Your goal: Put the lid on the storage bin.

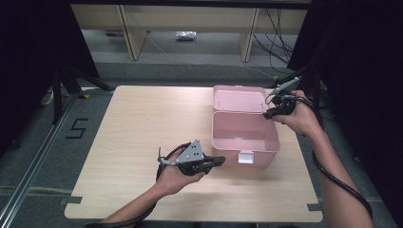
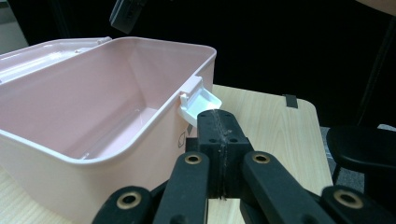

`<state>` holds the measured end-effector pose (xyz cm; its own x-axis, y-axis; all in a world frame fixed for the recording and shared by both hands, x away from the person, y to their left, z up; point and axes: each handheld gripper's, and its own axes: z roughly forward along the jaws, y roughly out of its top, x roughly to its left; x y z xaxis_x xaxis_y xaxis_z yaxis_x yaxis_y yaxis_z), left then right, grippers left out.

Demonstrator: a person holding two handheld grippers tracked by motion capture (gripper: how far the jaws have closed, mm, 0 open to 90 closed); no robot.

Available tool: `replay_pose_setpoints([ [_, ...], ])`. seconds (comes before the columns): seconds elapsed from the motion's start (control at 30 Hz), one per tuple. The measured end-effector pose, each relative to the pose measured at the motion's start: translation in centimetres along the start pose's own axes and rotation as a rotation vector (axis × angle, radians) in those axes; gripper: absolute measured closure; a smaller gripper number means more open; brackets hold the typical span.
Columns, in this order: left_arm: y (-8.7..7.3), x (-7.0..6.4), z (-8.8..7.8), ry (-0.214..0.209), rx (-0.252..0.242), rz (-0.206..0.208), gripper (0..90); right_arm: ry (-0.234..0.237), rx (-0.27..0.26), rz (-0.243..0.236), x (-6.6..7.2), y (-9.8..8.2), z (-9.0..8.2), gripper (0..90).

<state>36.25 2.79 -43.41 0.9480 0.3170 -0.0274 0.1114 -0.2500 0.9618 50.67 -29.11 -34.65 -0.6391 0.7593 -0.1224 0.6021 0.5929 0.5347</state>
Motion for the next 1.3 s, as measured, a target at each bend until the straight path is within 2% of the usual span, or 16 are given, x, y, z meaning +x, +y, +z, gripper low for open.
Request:
replay_pose_setpoints([
  [0.03,0.0,0.0,0.1,0.000,0.000,0.009,89.4,-0.002,0.004,0.013,0.0,0.0,-0.1,73.9],
  [0.07,0.1,-0.2,0.2,-0.001,-0.006,0.009,89.3,-0.027,-0.026,0.004,-0.4,0.0,-0.4,73.3],
  [0.1,0.1,-0.2,0.2,-0.001,-0.006,0.009,89.3,-0.041,-0.037,0.022,-0.4,0.0,-0.4,73.3],
  [0.2,0.1,-0.4,0.5,-0.007,-0.006,0.016,89.3,-0.054,-0.050,0.028,-0.9,-0.1,-0.5,72.9],
  [0.27,0.1,-0.4,0.9,-0.010,-0.017,0.013,89.4,-0.067,-0.047,0.067,-1.1,0.0,-0.5,72.7],
  [0.37,0.4,-0.3,1.3,-0.007,-0.016,0.009,89.4,-0.087,-0.056,0.084,-1.7,0.1,-0.2,72.6],
  [0.5,0.8,-0.1,2.1,-0.008,-0.018,0.013,89.4,-0.100,-0.052,0.122,-2.3,0.6,0.1,72.6],
  [0.53,0.9,-0.1,2.3,-0.009,-0.017,0.018,89.4,-0.096,-0.048,0.148,-2.3,0.7,0.1,72.6],
  [0.67,0.9,-0.1,3.5,-0.010,-0.022,0.007,89.5,-0.120,-0.061,0.172,-2.9,1.1,0.7,72.6],
  [0.73,0.8,-0.1,3.9,-0.011,-0.015,0.014,89.5,-0.124,-0.061,0.202,-3.2,1.2,1.1,72.0],
  [0.77,0.8,-0.2,4.3,-0.012,-0.017,0.014,89.5,-0.121,-0.058,0.235,-3.1,1.3,1.3,71.9],
  [0.83,0.8,-0.1,4.8,-0.008,-0.012,0.020,89.5,-0.134,-0.050,0.228,-3.5,1.5,1.7,72.1],
  [0.93,0.6,0.1,5.4,-0.007,-0.011,0.010,89.6,-0.148,-0.045,0.267,-3.9,1.8,2.3,72.0],
  [1.0,0.5,0.1,5.8,-0.005,-0.007,0.001,89.6,-0.155,-0.047,0.268,-4.1,1.9,2.4,71.9],
  [1.07,0.4,0.2,6.2,-0.003,-0.006,0.000,89.6,-0.151,-0.034,0.308,-4.3,2.0,2.8,71.8],
  [1.3,0.0,0.3,7.4,0.005,0.003,0.013,89.6,-0.159,-0.028,0.314,-5.1,2.3,3.8,71.2],
])
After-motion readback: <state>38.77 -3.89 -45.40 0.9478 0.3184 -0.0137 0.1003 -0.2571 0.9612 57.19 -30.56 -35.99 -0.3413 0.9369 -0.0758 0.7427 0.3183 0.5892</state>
